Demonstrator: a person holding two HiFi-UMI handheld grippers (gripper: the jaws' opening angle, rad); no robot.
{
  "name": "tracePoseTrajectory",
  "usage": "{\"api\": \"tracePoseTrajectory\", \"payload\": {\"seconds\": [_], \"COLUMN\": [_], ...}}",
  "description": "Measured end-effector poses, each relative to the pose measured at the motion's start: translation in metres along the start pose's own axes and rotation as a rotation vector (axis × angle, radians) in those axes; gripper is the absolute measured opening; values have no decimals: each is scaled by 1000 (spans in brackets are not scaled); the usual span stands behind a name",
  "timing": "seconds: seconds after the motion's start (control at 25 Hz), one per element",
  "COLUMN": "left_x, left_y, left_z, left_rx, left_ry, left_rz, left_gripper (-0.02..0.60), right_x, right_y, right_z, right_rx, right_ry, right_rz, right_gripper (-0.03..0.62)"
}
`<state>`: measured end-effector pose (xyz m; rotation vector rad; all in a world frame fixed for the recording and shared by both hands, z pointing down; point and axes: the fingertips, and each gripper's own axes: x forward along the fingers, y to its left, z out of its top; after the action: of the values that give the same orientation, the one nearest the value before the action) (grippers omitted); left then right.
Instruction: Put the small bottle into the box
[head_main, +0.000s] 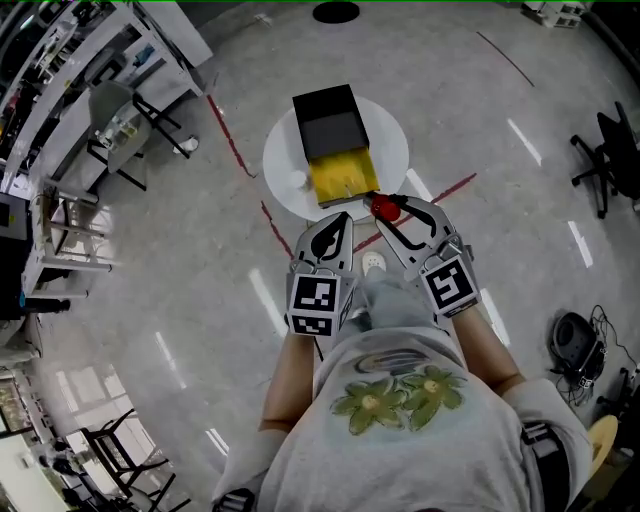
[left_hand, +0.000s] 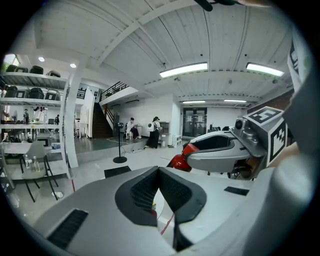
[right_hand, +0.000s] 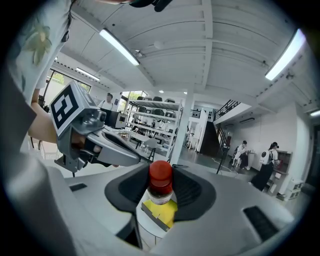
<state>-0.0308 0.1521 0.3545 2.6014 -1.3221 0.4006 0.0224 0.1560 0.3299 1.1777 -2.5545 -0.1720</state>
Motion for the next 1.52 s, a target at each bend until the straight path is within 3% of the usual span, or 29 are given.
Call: {"api": "tracePoseTrajectory", "payload": {"seconds": [0.72, 1.52], "left_x": [68, 118], "left_y": [67, 86], "left_z": [3, 6], "left_rx": [-45, -81], "left_ry": [52, 67], "left_rz": [21, 43], "left_gripper": [0, 0], "right_x": [85, 130], "right_y": [-59, -94], "right_z": [-16, -49], "right_rx": [40, 51], "right_ry": [48, 96], "right_rz": [16, 97], "right_gripper": [149, 149]}}
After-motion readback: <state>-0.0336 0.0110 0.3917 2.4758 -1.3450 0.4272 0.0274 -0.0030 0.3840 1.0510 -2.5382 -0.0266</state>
